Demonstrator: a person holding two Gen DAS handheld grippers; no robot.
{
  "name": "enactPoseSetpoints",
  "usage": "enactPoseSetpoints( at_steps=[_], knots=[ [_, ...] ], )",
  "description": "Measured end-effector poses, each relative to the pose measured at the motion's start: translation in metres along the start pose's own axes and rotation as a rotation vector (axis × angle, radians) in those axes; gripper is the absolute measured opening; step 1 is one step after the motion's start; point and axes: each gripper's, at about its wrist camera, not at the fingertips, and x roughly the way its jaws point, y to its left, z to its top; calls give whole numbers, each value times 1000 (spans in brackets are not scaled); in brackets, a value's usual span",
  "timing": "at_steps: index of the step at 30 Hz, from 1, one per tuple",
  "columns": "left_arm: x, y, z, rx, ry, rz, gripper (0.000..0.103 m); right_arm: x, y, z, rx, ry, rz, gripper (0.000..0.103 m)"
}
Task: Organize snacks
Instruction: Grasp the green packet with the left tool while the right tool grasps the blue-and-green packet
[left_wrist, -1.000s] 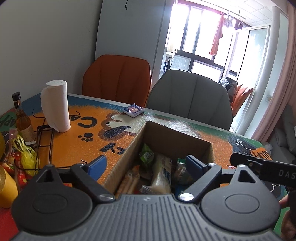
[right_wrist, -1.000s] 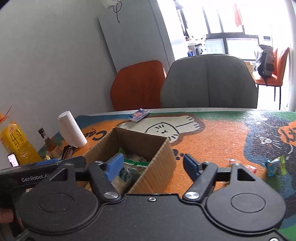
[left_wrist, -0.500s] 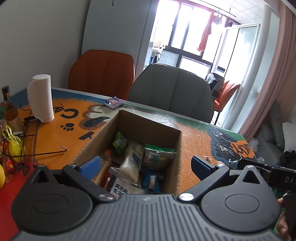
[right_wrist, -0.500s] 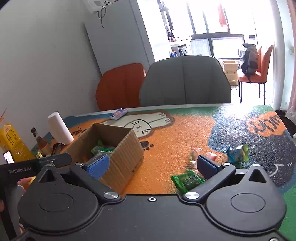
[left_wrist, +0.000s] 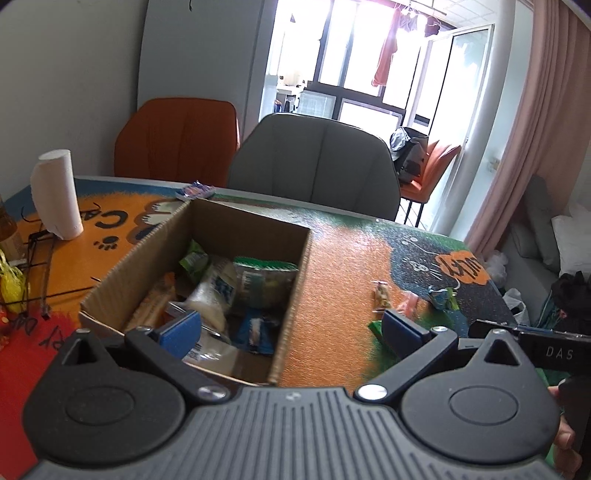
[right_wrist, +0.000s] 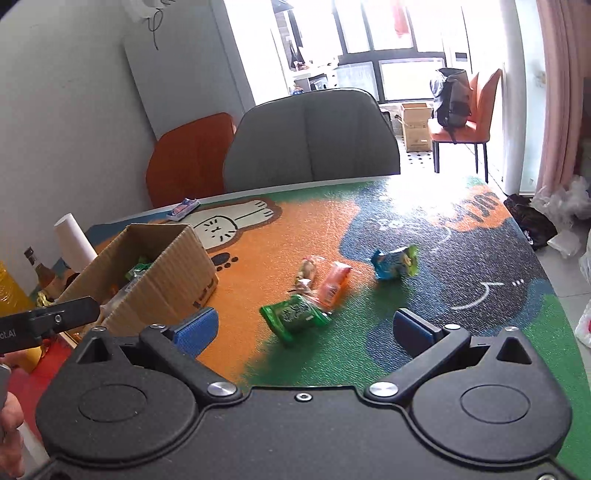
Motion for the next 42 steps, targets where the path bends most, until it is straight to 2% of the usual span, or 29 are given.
enactPoseSetpoints(
  at_steps=[2,8,14,20,25,32,38,42],
  knots=[
    [1,-7,-1,3,-1,-11,103,-2,-9,-2,6,13,3,103],
    [5,-34,-5,35,-8,-49,103,-12,-27,-5,-3,-17,-47,103],
    [13,-58,-10,48,-10,-82,103,-17,-49,-6,20,-45,-60,103],
    [32,-72,-15,44,-7,-94,102,-16,-71,-7,70,-84,-35,103],
    [51,-81,-20,44,9,-105,100,-11,-78,-9,57,-110,-24,103],
    [79,-90,-26,44,38,-95,93,8,-81,-7,53,-94,-27,102],
    [107,-94,-29,29,75,-89,83,26,-87,-6,57,-61,-25,96],
    [124,-96,-31,22,96,-86,82,37,-91,-4,64,-39,-22,95]
  ],
)
